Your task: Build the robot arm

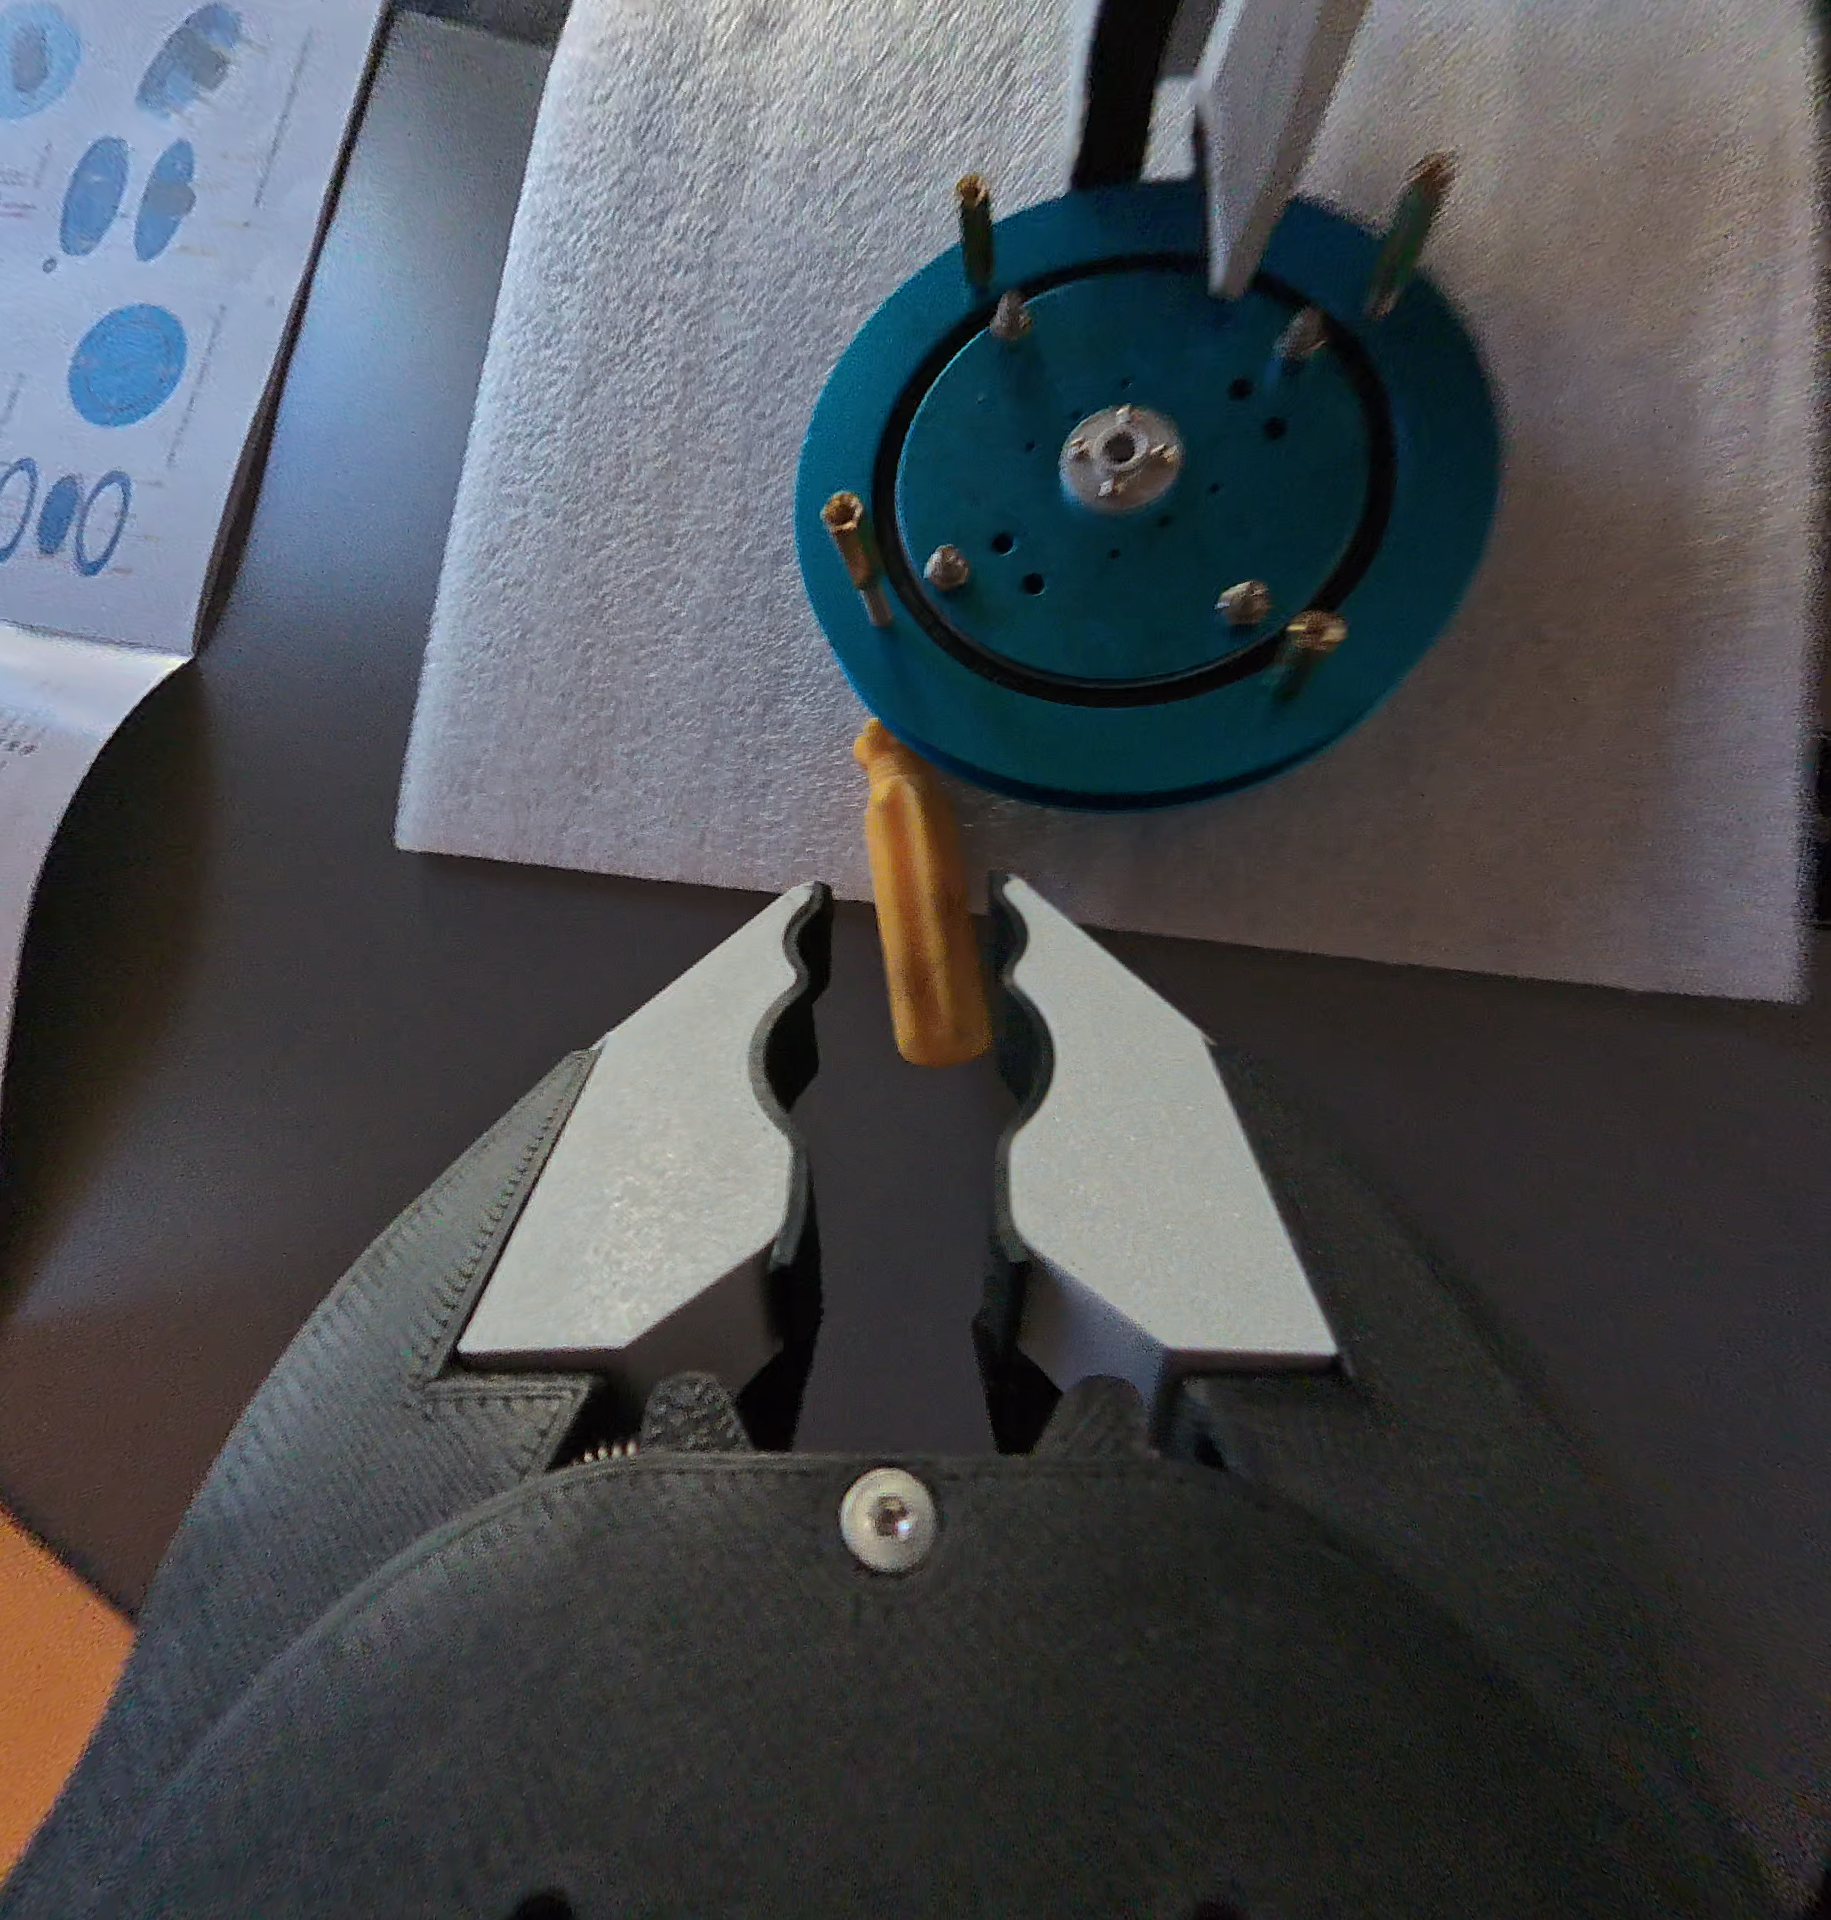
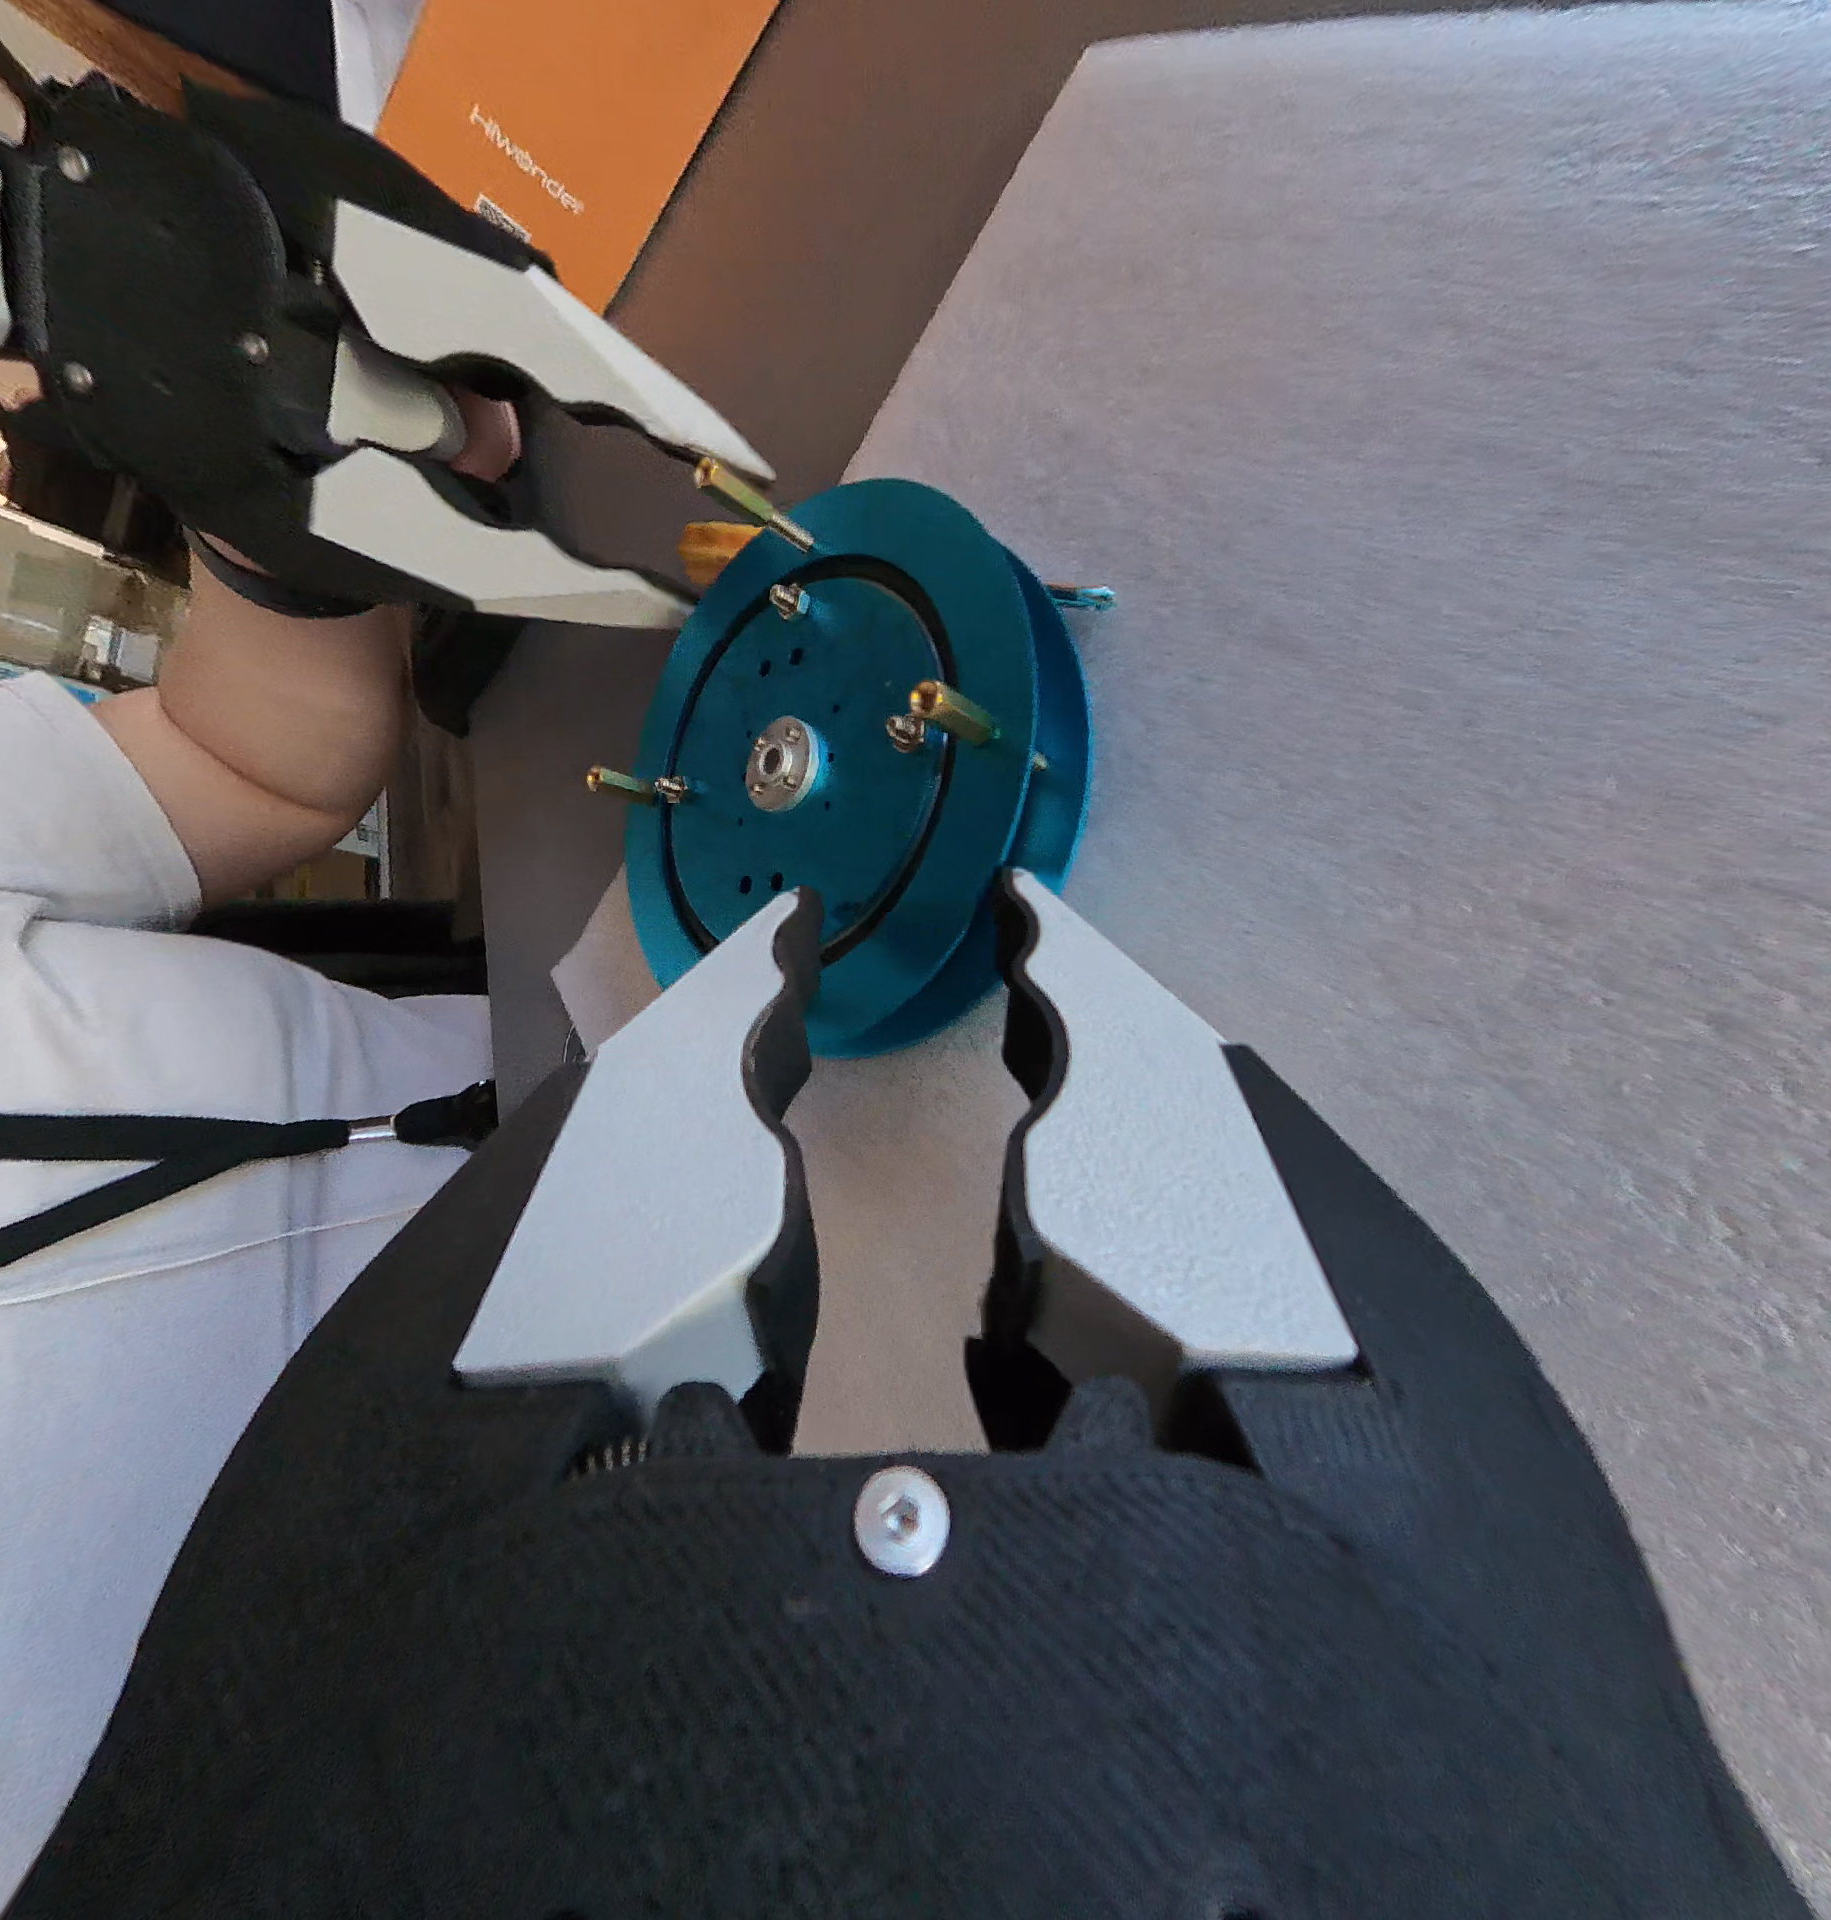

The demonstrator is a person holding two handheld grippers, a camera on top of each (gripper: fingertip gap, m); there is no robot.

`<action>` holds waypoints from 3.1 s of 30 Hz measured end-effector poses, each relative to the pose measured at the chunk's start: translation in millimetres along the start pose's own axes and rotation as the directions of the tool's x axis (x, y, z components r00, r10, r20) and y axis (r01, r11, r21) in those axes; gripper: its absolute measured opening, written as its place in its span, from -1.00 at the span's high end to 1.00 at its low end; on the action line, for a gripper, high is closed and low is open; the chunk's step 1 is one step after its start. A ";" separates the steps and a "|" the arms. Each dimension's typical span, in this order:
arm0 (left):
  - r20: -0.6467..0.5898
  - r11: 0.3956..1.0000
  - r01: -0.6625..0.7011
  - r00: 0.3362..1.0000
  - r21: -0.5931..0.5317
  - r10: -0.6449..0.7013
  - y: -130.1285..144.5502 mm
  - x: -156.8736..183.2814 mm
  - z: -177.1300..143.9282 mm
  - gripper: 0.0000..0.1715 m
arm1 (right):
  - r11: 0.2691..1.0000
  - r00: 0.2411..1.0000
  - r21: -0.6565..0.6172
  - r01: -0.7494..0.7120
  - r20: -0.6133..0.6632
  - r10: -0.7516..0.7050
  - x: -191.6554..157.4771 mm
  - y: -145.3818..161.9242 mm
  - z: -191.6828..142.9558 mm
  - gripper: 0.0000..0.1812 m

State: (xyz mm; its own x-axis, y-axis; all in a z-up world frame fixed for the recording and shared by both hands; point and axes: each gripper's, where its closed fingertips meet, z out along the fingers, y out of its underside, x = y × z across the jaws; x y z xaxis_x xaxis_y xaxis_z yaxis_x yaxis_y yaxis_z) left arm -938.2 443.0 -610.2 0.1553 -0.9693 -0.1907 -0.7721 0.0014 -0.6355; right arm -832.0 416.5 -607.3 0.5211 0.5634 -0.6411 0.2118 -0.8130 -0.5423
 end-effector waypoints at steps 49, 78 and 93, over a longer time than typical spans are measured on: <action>-0.362 0.877 0.140 0.931 0.460 0.042 -80.2 27.0 -53.9 0.72 | 0.757 0.767 0.159 0.634 -0.257 -0.588 -60.4 -5.3 -32.5 0.84; 0.115 0.948 -0.022 0.993 0.317 -0.016 -22.4 55.2 -22.1 0.69 | 0.679 0.579 -0.456 0.575 -0.360 -0.732 -75.6 16.8 -38.0 0.90; 0.186 0.901 0.064 0.970 0.429 -0.158 -83.0 85.6 -11.3 0.63 | 0.370 0.470 -0.709 0.601 -0.060 -0.880 -41.8 16.3 -15.3 0.83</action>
State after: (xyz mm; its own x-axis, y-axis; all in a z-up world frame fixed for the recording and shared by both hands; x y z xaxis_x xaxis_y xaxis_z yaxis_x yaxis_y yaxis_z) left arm -867.8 357.2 -565.3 0.3871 -0.8944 -0.2239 -0.4209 0.0446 -0.9060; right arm -837.7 377.4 -581.0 0.1085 0.9720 0.2086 0.9774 -0.0661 -0.2006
